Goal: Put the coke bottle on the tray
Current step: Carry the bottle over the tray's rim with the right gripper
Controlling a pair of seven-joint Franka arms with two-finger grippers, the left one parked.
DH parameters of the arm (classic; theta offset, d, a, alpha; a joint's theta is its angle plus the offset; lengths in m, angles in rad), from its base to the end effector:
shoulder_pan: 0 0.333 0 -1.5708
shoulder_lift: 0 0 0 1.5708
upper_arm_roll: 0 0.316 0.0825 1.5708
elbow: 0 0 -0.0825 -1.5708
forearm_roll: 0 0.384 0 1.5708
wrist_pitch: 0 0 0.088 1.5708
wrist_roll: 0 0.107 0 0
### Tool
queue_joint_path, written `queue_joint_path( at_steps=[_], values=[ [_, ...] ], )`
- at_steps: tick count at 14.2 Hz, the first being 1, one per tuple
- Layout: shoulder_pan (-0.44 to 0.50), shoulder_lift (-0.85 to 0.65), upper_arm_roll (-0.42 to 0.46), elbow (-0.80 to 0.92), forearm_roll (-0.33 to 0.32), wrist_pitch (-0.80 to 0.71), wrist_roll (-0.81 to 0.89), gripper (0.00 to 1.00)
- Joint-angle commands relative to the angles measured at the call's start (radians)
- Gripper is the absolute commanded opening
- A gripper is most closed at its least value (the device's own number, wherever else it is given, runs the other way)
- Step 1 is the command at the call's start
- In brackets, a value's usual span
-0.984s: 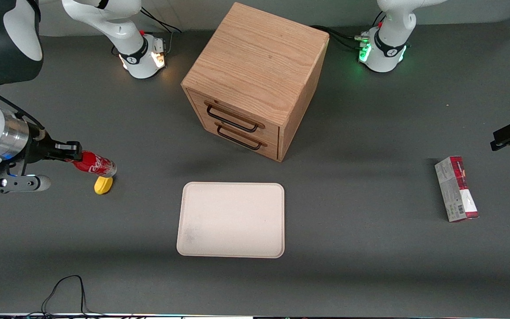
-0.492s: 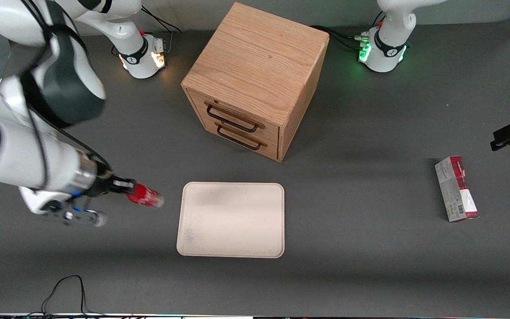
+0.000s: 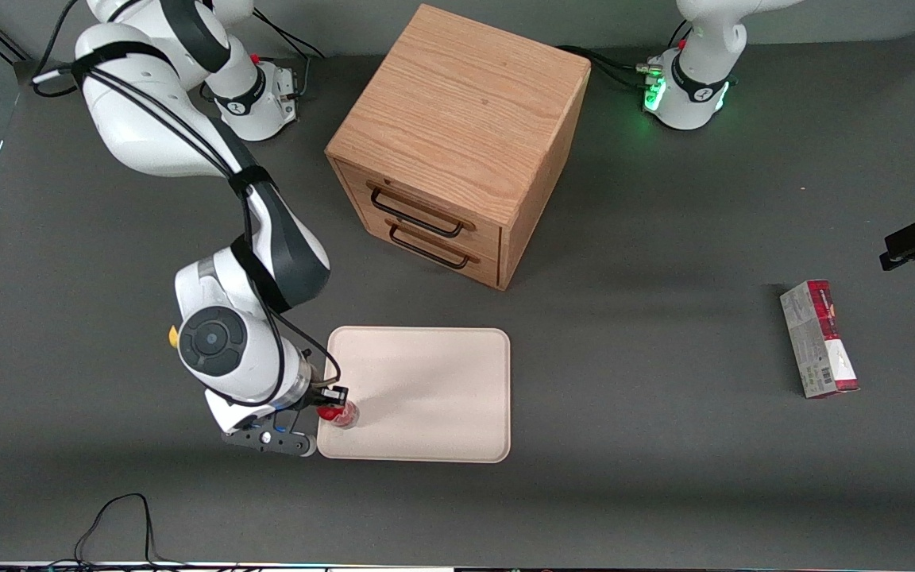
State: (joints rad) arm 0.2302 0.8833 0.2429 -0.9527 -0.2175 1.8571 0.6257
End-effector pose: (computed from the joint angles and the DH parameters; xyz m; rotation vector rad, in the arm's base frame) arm 0.7297 0.2741 0.3533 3.1270 -0.2909 0.0734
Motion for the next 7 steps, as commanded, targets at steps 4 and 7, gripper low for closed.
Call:
queue_joint_path(
  at_steps=[4,7],
  values=[
    [0.005,0.026,0.003,0.038,-0.028,0.014,0.02,0.0],
    [0.003,0.043,0.003,0.038,-0.028,0.02,0.02,0.0]
  ],
)
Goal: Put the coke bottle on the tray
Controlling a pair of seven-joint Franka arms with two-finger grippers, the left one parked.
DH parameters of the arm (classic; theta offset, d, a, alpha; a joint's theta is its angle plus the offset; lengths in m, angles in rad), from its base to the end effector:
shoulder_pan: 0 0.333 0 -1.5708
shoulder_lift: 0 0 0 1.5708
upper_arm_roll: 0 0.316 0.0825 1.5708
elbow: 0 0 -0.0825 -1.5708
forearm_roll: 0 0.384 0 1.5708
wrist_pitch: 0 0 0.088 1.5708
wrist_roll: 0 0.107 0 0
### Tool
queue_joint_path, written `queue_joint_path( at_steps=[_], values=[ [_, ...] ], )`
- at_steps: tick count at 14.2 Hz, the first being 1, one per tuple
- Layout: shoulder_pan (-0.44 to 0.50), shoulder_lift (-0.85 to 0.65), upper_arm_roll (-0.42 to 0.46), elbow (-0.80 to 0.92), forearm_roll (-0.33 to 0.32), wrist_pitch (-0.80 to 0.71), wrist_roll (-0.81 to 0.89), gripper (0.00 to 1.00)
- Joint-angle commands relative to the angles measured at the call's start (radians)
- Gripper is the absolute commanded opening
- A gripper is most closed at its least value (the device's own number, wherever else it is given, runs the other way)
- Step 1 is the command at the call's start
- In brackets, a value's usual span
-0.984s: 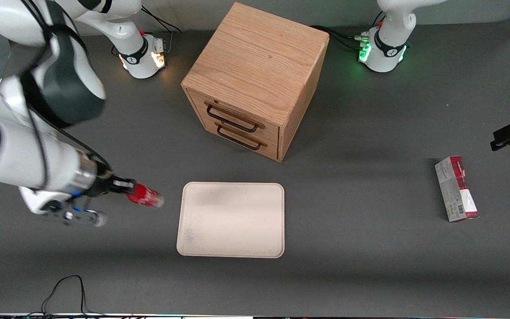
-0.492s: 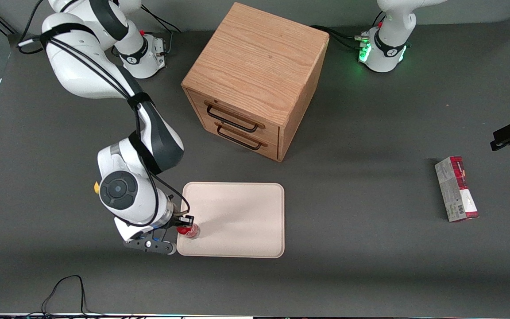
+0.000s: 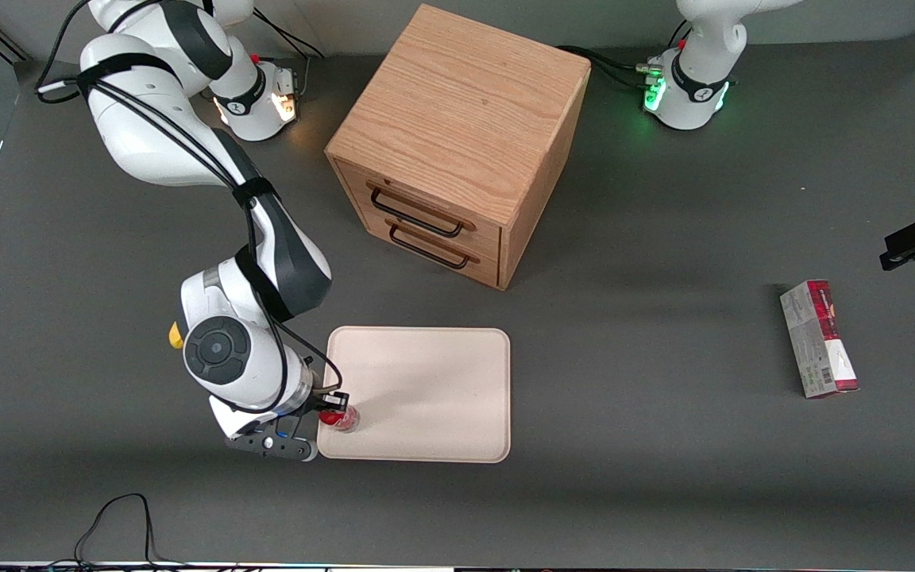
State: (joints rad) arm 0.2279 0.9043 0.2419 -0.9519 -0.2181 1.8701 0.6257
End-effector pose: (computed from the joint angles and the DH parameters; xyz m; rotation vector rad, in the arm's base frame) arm 0.7321 0.2726 0.3385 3.1259 -0.2949 0.0616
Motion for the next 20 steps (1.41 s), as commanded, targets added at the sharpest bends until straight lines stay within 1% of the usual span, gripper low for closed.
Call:
queue_joint_path(
  at_steps=[1,3,4,5,6,7,14,16,18,19,20],
  values=[
    [0.004,0.022,0.002,0.036,-0.027,0.008,0.019,0.0],
    [0.004,0.024,0.0,0.035,-0.027,0.008,0.016,0.0],
    [0.004,0.024,0.0,0.033,-0.027,0.008,0.015,0.14],
    [0.002,0.025,0.0,0.03,-0.027,0.008,0.012,0.52],
    [0.002,0.025,0.0,0.027,-0.029,0.008,0.011,0.98],
    [0.002,0.025,0.0,0.027,-0.032,0.008,0.011,1.0],
    [-0.001,0.002,0.0,0.027,-0.032,-0.009,0.015,1.0],
    [-0.004,-0.033,0.002,0.024,-0.029,-0.084,0.006,1.0],
    [-0.019,-0.099,0.002,0.01,-0.017,-0.208,-0.036,1.0],
    [-0.039,-0.143,0.005,-0.017,-0.003,-0.26,-0.078,1.0],
    [-0.067,-0.204,0.004,-0.071,0.032,-0.281,-0.116,1.0]
  ],
)
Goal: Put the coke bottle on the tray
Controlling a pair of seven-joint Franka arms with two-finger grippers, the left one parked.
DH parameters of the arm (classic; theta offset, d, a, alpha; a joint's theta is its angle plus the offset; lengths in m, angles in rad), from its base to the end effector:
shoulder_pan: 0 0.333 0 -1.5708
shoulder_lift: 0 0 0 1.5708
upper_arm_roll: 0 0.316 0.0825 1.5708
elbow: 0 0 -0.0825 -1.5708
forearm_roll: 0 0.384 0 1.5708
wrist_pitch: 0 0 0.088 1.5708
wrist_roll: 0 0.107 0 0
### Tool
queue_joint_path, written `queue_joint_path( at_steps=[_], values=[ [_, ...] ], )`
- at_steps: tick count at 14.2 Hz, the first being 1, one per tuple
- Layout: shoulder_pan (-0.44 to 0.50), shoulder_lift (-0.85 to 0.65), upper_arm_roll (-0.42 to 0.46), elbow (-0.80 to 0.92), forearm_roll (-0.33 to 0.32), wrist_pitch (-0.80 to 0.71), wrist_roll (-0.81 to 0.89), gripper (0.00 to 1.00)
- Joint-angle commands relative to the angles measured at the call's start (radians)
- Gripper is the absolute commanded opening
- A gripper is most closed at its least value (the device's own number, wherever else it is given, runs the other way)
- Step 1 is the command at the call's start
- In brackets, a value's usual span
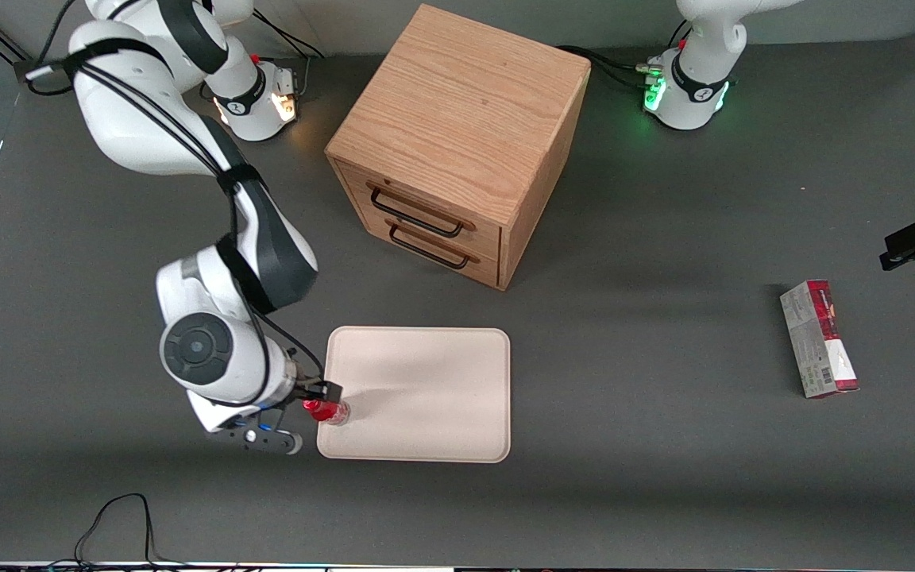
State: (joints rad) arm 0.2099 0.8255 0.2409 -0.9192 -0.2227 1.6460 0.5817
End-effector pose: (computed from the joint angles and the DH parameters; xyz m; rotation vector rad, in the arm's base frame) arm 0.7169 0.2462 0.3949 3.0518 -0.2653 -0.0783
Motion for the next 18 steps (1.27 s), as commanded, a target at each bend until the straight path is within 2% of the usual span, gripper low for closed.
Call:
queue_joint_path(
  at_steps=[1,3,5,7,8,10,11,13,18],
  values=[
    [-0.087,-0.213,0.003,-0.186,0.078,-0.058,-0.129,1.0],
    [-0.165,-0.398,0.0,-0.376,0.141,-0.06,-0.292,1.0],
    [-0.211,-0.552,-0.021,-0.536,0.173,-0.057,-0.411,1.0],
    [-0.189,-0.684,-0.124,-0.645,0.235,-0.058,-0.511,1.0],
    [-0.147,-0.757,-0.193,-0.706,0.255,-0.06,-0.554,1.0],
    [-0.054,-0.885,-0.3,-0.809,0.255,-0.057,-0.562,1.0],
    [-0.047,-0.935,-0.31,-0.846,0.255,-0.058,-0.565,1.0],
    [-0.047,-0.983,-0.31,-0.885,0.252,-0.061,-0.559,1.0],
    [-0.024,-0.936,-0.325,-0.827,0.252,-0.068,-0.551,1.0]
  ],
)
